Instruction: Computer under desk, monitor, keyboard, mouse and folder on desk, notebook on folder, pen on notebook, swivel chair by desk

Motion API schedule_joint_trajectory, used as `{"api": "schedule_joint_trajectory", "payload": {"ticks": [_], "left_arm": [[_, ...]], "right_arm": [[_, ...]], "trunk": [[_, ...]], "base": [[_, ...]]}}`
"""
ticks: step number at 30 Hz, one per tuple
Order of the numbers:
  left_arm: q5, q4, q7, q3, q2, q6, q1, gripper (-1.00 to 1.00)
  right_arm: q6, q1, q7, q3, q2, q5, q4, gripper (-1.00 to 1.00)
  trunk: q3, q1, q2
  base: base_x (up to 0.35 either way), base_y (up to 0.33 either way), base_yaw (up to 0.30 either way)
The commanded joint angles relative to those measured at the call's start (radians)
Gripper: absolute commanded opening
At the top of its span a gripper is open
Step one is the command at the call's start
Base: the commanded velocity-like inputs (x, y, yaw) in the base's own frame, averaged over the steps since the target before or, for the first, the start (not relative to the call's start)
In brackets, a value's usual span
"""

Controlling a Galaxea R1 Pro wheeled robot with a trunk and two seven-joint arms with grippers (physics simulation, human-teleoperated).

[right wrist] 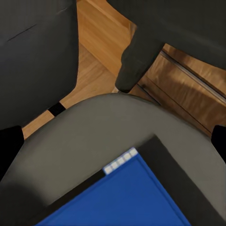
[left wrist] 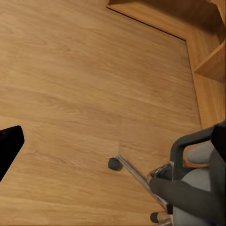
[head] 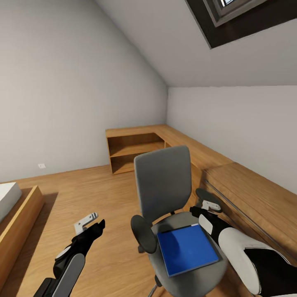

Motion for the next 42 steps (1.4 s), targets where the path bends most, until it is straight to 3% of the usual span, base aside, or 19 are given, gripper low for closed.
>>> {"api": "schedule_joint_trajectory", "payload": {"ticks": [1,5,7,12,42], "left_arm": [[0.007,-0.003,0.009,-0.001,0.001,0.001,-0.001,1.00],[0.007,-0.008,0.011,0.013,0.001,0.000,-0.001,1.00],[0.007,-0.010,0.014,0.049,0.000,0.000,-0.001,1.00],[0.007,-0.010,0.015,0.073,-0.002,0.002,-0.001,1.00],[0.009,-0.008,0.015,0.073,-0.003,0.003,-0.001,1.00]], "right_arm": [[0.005,0.000,-0.004,0.001,0.000,-0.004,-0.002,1.00],[0.007,0.000,-0.003,0.000,0.001,-0.006,-0.003,1.00],[0.007,0.000,-0.003,-0.001,0.001,-0.007,-0.003,1.00],[0.006,0.000,-0.003,-0.001,0.002,-0.008,-0.003,1.00],[0.004,0.000,-0.003,-0.001,0.001,-0.007,-0.003,1.00]], "trunk": [[-0.001,0.000,-0.001],[-0.007,0.008,-0.015],[-0.014,0.015,-0.029],[-0.029,0.034,-0.064],[-0.123,0.149,-0.274]], "base": [[0.004,0.000,0.000],[0.001,0.000,0.000],[0.000,0.000,0.000],[0.000,0.000,0.000],[0.000,0.000,0.000]]}}
